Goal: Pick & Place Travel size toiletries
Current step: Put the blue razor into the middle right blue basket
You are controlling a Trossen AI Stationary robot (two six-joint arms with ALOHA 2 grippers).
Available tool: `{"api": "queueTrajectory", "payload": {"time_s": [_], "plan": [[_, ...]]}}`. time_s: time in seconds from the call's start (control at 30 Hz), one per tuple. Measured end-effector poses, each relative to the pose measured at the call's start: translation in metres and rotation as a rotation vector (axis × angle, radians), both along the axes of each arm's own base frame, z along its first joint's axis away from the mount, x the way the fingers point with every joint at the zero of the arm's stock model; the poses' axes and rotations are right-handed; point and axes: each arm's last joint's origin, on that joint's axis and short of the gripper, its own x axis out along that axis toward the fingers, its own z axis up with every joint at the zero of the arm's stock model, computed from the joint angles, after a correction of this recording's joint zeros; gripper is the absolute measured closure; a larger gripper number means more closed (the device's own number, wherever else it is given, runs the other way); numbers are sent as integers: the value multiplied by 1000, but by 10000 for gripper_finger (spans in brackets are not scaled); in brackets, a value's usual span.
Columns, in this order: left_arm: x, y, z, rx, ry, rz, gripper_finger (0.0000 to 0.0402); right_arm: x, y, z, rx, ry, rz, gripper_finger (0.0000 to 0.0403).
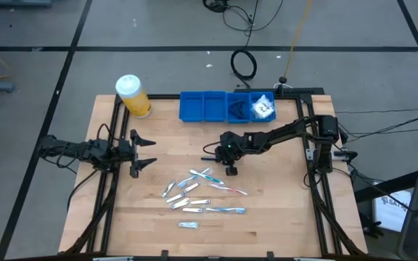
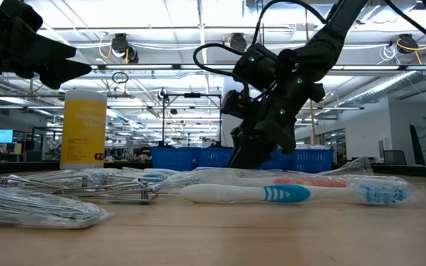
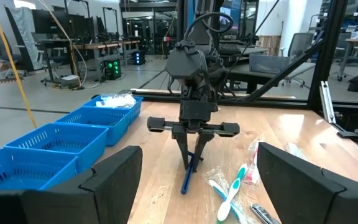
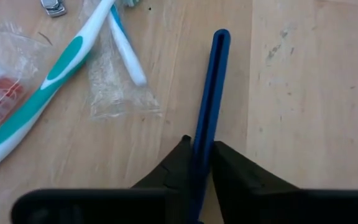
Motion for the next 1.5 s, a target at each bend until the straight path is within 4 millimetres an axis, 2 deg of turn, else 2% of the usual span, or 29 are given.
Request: {"api": "queueTrajectory", "payload": {"time_s": [0.2, 0.33, 0.63, 0.83, 1.13, 1.5], "plan": [[0, 0, 0, 0, 0, 0, 91, 0, 0, 0, -16, -2, 12, 373], [0, 0, 0, 0, 0, 0, 92, -1, 0, 10, -8, -34, 19, 367], [0, 0, 0, 0, 1, 0, 92, -12, 3, 65, 50, -202, -2, 379], [0, 0, 0, 0, 0, 0, 91, -32, 6, 84, 41, -292, 0, 379], [0, 0, 0, 0, -1, 0, 91, -63, -9, 87, 66, -396, -124, 379], [0, 0, 0, 0, 0, 0, 92, -75, -46, 87, 18, -464, -476, 379]]}}
